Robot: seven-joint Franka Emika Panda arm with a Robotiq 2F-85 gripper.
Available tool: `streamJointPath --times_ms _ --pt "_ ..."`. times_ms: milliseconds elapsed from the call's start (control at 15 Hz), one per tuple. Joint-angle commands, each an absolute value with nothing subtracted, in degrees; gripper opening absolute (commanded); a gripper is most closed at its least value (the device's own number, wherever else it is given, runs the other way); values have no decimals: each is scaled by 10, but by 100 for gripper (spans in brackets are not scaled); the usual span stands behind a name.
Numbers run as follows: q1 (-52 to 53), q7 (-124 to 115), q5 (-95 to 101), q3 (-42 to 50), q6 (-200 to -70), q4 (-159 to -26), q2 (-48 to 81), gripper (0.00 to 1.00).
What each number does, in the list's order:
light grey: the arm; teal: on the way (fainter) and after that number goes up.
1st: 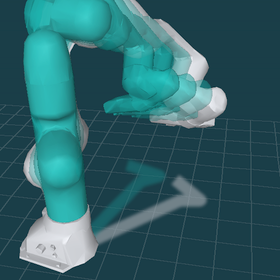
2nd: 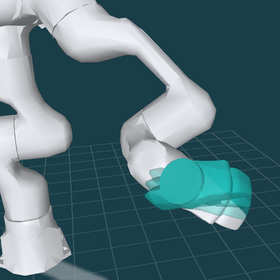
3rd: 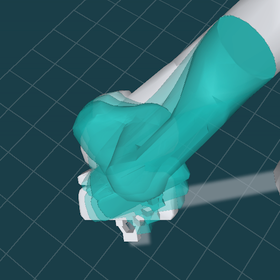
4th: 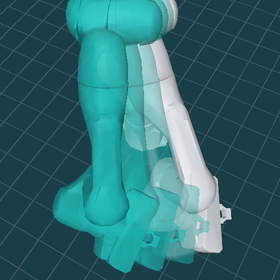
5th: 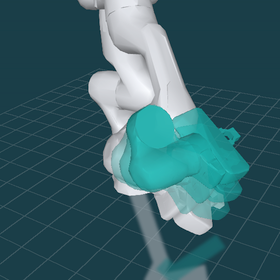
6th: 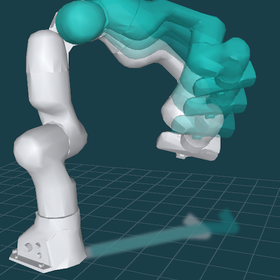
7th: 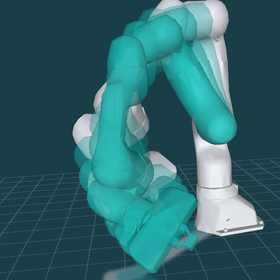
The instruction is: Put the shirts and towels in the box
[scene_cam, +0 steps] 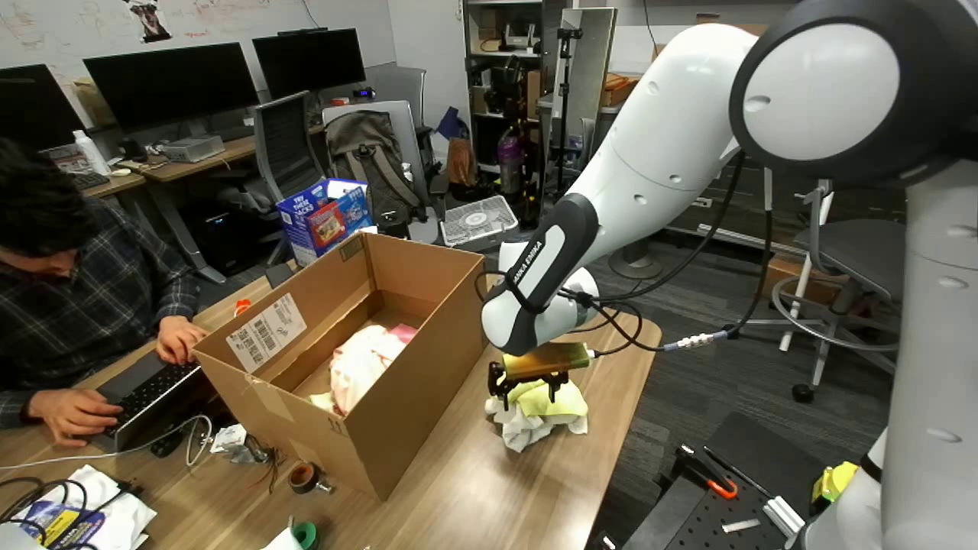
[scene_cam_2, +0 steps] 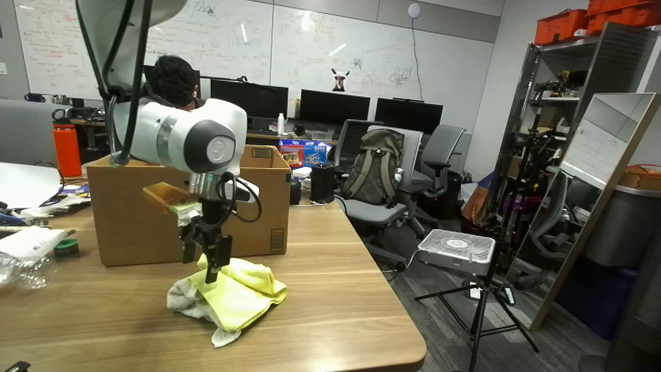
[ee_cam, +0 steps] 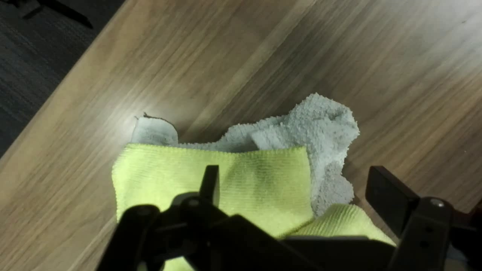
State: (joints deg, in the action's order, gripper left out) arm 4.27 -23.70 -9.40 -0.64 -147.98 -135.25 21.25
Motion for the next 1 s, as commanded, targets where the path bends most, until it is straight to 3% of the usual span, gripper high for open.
streamJointPath --times_ms 0,933 --pt "33 -205 -137 -24 -1477 -1339 229 100" --pt "46 -185 -52 36 -1541 -1299 258 100"
